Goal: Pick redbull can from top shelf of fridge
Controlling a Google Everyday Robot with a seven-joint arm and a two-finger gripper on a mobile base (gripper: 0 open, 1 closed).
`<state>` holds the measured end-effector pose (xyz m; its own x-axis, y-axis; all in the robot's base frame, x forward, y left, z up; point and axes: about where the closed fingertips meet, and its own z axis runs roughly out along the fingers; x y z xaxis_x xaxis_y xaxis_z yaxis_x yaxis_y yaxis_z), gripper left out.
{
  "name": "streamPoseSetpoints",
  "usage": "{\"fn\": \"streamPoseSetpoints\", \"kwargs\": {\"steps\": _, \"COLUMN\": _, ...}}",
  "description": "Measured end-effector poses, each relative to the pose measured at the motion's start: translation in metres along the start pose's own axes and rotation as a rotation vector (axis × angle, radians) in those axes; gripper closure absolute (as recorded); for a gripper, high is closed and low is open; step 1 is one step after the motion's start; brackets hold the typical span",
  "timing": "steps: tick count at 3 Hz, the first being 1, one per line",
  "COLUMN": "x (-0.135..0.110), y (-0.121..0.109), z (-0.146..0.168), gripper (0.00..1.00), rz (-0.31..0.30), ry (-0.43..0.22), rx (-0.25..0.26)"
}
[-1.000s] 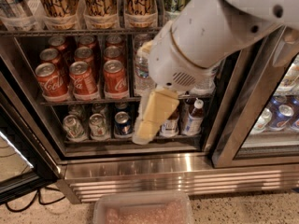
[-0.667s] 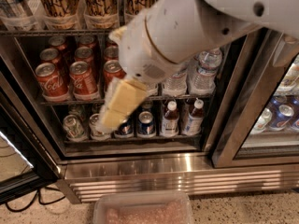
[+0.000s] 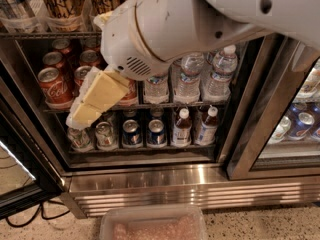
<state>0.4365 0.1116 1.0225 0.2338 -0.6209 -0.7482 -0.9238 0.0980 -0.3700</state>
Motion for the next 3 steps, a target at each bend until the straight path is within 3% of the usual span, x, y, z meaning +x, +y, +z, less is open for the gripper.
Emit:
{"fn": "streamPoseSetpoints", "kwargs": {"steps": 1, "x": -0.008, "y": 0.010, "z": 0.014, "gripper": 0.00, "rz": 0.012, "ry": -0.046, "rx": 0.033}}
{"fn": "streamPoseSetpoints", "kwargs": {"steps": 2, "x": -0.030, "y": 0.025, "z": 0.050, "gripper": 0.00, "rz": 0.043, "ry": -0.091, "rx": 0.112}}
{"fn": "streamPoseSetpoints", "kwargs": {"steps": 3, "x": -0.030, "y": 0.025, "z": 0.050, "gripper": 0.00, "rz": 0.043, "ry": -0.091, "rx": 0.112}}
